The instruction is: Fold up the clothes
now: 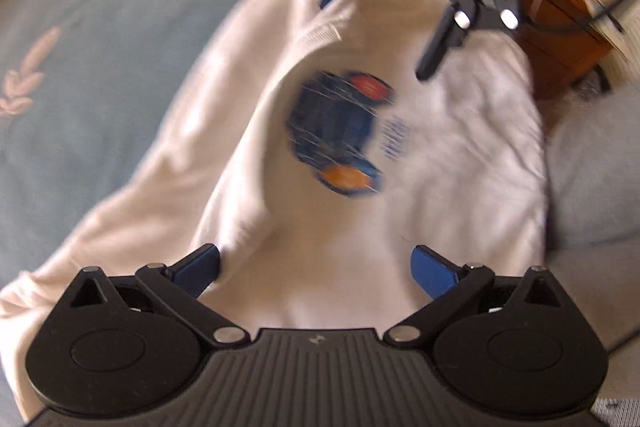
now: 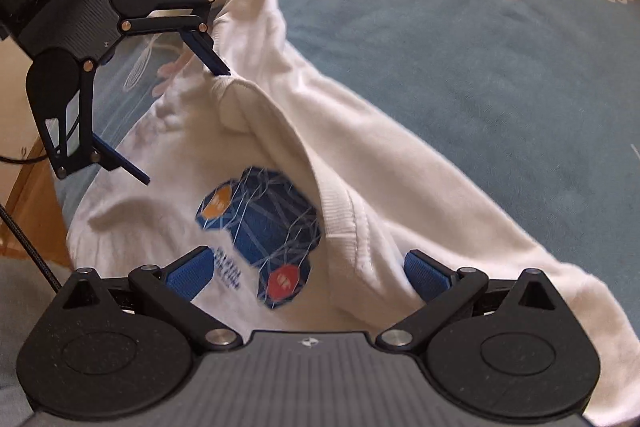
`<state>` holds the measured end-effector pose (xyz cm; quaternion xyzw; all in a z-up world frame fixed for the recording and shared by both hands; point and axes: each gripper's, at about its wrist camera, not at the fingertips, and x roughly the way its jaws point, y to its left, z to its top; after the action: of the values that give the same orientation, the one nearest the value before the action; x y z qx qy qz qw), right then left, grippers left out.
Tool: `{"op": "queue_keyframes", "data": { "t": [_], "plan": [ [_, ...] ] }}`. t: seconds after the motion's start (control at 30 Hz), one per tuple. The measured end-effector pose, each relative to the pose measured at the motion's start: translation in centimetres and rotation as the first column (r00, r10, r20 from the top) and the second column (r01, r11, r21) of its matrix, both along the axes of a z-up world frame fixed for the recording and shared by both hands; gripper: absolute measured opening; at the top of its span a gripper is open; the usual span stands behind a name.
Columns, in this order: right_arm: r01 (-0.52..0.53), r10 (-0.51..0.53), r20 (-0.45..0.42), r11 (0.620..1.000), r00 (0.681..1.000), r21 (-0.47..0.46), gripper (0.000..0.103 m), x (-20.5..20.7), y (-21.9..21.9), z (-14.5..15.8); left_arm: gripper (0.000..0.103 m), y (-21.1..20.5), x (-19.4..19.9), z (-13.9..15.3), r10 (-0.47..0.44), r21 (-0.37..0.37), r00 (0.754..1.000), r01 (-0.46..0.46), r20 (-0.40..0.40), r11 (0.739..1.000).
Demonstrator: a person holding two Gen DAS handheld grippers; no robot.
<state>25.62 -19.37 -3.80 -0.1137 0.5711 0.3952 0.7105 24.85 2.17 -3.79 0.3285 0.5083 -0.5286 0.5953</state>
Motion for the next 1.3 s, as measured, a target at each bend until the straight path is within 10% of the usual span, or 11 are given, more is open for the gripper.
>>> {"op": "queue_keyframes", "data": {
  "t": [0.4, 0.57, 0.8, 0.93, 1.03, 1.3],
  "plan": [
    [-0.088, 0.099, 0.102, 0.99, 0.99, -0.111, 0.103, -1.2, -1.4, 1.7, 0.1, -0.7, 0.1, 0.5, -0.09, 0.039, 0.948, 0.082, 0.307, 0.996],
    [-0.089, 0.102, 0.108, 0.989, 0.989, -0.115, 0.103, -1.2, -1.2, 1.5, 0.1, -0.1, -0.4, -1.8, -0.14, 0.119, 0.984, 0.127, 0.111, 0.985],
    [-0.072, 0.083, 0.106, 0.992, 0.991, -0.107, 0.103, -1.8, -1.5, 1.6, 0.1, -0.2, -0.6, 0.4, -0.205, 0.106, 0.947, 0.184, 0.246, 0.977],
    [-0.069, 0.082, 0.121, 0.992, 0.989, -0.109, 0.103, -2.2, -1.6, 1.8, 0.066, -0.9, -0.6, -0.5, -0.344, 0.191, 0.848, 0.29, 0.403, 0.938],
    [-0.072, 0.097, 0.163, 0.986, 0.982, -0.153, 0.103, -2.8, -1.8, 1.8, 0.059, -0.5, -1.5, -1.6, -0.483, 0.266, 0.743, 0.403, 0.464, 0.876],
    [-0.21, 0.375, 0.297, 0.861, 0.878, -0.464, 0.069, -6.3, -1.8, 0.6, 0.05, 0.2, -1.7, -1.8, -0.542, 0.356, 0.648, 0.408, 0.535, 0.841]
  ]
}}
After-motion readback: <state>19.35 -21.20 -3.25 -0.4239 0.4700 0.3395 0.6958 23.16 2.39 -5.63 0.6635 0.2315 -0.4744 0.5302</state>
